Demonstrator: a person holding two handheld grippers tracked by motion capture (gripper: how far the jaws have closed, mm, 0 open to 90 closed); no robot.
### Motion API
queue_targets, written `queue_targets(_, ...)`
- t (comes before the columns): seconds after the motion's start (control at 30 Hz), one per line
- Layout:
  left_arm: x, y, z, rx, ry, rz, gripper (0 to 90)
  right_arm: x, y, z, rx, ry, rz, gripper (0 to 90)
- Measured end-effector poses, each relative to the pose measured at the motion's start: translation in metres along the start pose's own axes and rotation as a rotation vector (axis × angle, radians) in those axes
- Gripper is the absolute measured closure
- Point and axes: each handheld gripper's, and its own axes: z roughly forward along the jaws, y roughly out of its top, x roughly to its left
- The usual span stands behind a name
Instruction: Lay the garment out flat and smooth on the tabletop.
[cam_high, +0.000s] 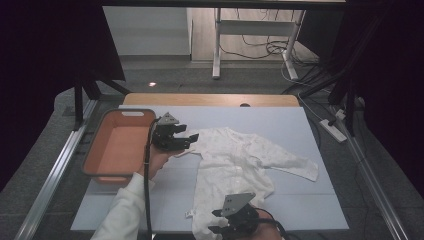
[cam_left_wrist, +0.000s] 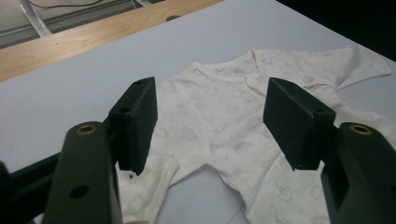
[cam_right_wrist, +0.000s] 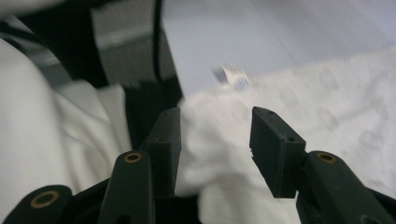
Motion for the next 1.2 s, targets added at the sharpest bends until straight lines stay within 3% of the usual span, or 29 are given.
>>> queue_targets(0.17, 0.001, 0.000, 0.000, 0.000, -0.001, -0.002, 35.5, -0.012, -0.010, 0.016, 0.108, -0.039, 0.012, 52.6)
queue_targets(0.23, 0.000, 0.000, 0.000, -0.001, 0.000, -0.002, 35.5, -0.015, -0.013, 0.018, 0.121, -0.043, 0.020, 51.9)
queue_targets(0.43, 0.000, 0.000, -0.001, -0.002, 0.001, -0.001, 35.5, -0.020, -0.016, 0.017, 0.120, -0.048, 0.037, 51.4)
queue_targets(0.6, 0.001, 0.000, -0.001, -0.001, 0.001, -0.002, 35.6, -0.022, -0.015, -0.005, 0.060, -0.077, 0.069, 52.0)
queue_targets(0.7, 0.000, 0.000, 0.000, 0.000, 0.000, 0.000, 35.5, -0.020, -0.023, -0.006, 0.079, -0.084, 0.084, 52.0)
queue_targets(0.8, -0.001, 0.000, 0.000, -0.001, 0.001, 0.001, 35.5, -0.015, -0.028, 0.001, 0.121, -0.083, 0.061, 51.5)
queue_targets(0.97, -0.002, 0.001, 0.000, 0.000, 0.000, 0.004, 35.5, -0.008, -0.024, 0.013, 0.138, -0.101, 0.005, 45.4)
queue_targets(1.2, -0.002, 0.001, 0.000, -0.002, 0.001, 0.006, 35.5, -0.009, -0.024, 0.013, 0.142, -0.107, 0.012, 48.4)
